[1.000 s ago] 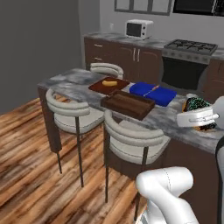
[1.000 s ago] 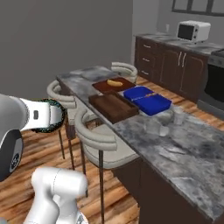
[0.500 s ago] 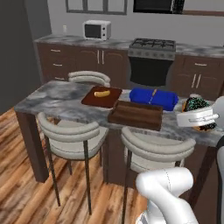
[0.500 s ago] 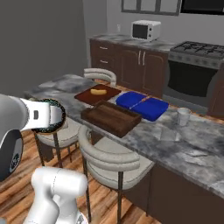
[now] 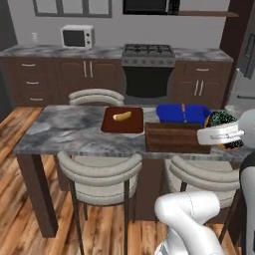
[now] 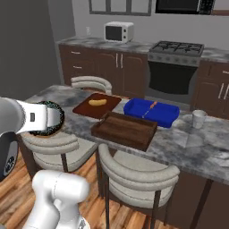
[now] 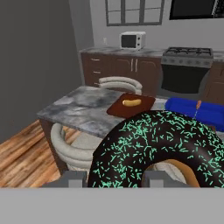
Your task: Take the donuts from the fridge and place them on the empty tray on the dining counter.
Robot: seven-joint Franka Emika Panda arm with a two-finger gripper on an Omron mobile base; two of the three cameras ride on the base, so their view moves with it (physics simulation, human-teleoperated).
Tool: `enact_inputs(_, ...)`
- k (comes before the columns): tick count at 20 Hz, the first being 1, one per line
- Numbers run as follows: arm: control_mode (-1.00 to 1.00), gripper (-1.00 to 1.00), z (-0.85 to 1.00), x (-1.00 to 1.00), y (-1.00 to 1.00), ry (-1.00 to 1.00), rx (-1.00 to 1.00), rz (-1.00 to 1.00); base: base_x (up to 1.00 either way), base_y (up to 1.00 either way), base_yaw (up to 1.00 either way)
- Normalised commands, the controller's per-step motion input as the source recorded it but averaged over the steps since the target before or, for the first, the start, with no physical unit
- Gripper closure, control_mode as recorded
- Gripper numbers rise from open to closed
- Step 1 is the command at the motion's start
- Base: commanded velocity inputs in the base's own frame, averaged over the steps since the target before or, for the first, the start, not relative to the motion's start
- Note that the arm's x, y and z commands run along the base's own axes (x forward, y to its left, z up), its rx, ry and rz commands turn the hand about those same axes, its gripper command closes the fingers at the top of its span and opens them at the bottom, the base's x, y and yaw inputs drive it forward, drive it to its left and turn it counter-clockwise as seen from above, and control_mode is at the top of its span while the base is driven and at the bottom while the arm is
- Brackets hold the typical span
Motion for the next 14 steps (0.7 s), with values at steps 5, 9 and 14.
enact_inputs(5, 1.00, 1.00, 0.00, 0.00, 0.00, 0.00, 0.00, 0.00, 0.40, -0.13, -0.16)
enact_inputs(9, 1.00, 1.00, 0.00, 0.00, 0.00, 0.00, 0.00, 0.00, 0.31, -0.10, -0.32)
enact_inputs(14, 1.00, 1.00, 0.00, 0.00, 0.00, 0.00, 0.00, 0.00, 0.59, 0.17, -0.38)
